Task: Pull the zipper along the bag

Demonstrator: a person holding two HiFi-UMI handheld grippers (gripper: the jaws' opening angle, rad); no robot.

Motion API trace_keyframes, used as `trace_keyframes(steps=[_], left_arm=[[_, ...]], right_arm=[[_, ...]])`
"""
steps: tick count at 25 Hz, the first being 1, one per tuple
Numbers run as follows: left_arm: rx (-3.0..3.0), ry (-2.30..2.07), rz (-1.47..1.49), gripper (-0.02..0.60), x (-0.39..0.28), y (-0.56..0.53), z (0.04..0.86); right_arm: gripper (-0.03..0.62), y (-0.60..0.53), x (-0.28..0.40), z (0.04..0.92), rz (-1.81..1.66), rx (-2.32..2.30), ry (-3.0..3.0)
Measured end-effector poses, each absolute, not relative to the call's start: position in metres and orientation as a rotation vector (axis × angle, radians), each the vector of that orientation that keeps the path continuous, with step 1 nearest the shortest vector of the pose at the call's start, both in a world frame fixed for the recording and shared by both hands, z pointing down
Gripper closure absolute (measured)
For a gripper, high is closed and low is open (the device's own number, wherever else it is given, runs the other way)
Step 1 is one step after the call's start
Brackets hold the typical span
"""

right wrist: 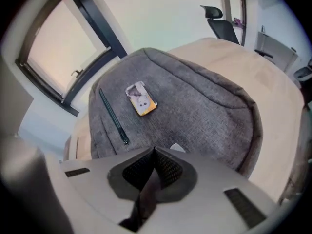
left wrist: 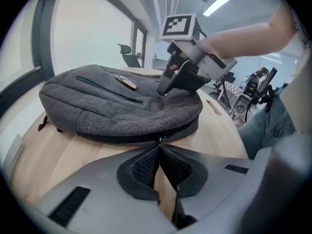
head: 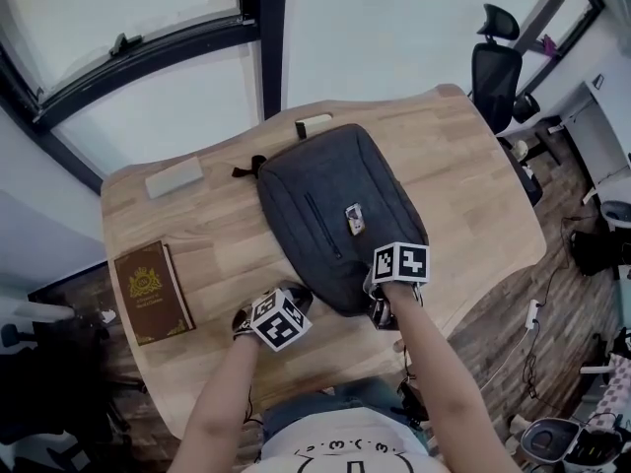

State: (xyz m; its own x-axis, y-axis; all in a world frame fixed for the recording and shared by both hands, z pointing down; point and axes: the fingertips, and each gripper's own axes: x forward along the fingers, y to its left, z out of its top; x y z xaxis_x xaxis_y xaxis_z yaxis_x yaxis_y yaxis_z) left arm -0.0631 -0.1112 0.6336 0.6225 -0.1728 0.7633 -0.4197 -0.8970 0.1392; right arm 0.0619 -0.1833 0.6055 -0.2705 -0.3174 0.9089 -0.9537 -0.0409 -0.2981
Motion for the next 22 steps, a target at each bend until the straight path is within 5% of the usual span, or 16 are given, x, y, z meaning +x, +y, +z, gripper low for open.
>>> trace_keyframes(steps=[12,14,15,20,22], left_arm=[[2.202,-0.979,0.926,0.564,-0.126,-0.164,0.632],[2.185,-0.993,0.921,0.565,-0.126,-0.161,0.635],[2.177,-1.003,0.919,0.564,-0.126,-0.160,0.636],[2.150,-1.049,0.928,0.563,-0.127,-0.161,0.637],[2.154,-1.065,0.942,0.563,-0.127,-0.162,0.638]], right_arm=[[0.539,-0.174,0.069,0.542,0.672,0.791,-2.065],[0.308,-0.156,0.055,0.548,0.538,0.568,-2.073],[0.296,-0.146,0.052,0.553,0.454,0.459,-2.053],[0.279,-0.115,0.070,0.588,0.120,0.112,-1.865],[0.352,-0.119,0.076,0.603,0.125,0.131,-1.836]])
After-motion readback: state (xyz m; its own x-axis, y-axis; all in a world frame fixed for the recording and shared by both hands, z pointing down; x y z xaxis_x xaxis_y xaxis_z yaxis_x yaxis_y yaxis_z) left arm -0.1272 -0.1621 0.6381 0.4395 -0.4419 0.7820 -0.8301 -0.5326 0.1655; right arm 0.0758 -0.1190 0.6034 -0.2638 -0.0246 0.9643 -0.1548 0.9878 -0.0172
